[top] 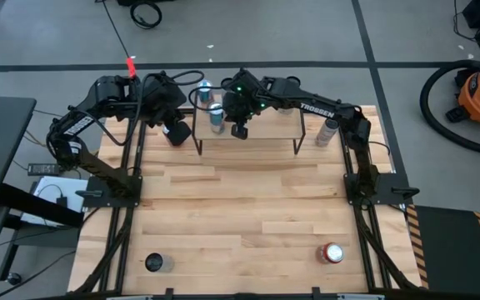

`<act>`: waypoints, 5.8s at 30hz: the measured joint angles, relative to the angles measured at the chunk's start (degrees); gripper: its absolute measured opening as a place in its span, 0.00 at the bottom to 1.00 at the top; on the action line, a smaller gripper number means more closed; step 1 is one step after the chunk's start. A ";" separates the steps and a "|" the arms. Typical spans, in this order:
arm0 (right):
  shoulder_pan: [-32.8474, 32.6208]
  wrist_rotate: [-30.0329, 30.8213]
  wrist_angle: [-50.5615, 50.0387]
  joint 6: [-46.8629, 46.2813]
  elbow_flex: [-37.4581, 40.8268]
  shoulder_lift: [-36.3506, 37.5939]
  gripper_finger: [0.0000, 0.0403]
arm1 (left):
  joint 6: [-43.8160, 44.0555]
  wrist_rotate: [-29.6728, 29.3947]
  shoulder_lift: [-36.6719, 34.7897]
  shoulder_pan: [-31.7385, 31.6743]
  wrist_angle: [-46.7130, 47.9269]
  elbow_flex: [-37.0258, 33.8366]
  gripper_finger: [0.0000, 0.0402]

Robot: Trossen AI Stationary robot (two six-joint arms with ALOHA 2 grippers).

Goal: Place canned beverage on shelf
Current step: Put the blue soda can on the shelf aligned with the other blue soda can, then put the bottom orange soda can on the shelf

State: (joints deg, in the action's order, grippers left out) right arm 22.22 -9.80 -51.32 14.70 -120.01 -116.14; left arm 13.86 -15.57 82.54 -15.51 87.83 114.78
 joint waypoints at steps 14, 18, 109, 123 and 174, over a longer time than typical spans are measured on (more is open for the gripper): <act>-0.02 6.97 2.58 -1.70 0.02 0.72 0.02 | -0.54 0.00 0.00 0.00 -0.12 0.00 0.02; 0.02 5.47 2.84 -1.70 0.02 0.72 0.02 | -0.54 0.00 0.00 0.00 -0.11 0.00 0.02; -2.61 5.86 -6.32 0.78 0.02 22.67 0.37 | -1.20 -5.31 0.00 9.53 1.44 -0.01 0.02; -14.93 9.96 -25.55 -6.70 0.02 22.67 0.50 | -1.00 -5.79 0.00 12.55 2.23 -0.02 0.02; -36.83 10.20 -13.49 -46.51 0.00 22.29 0.50 | -3.03 -5.60 0.00 12.55 2.18 -0.02 0.02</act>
State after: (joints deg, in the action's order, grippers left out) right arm -14.61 0.40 -64.81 -31.81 -120.01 -93.84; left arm 10.83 -21.17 82.54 -2.96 90.01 114.76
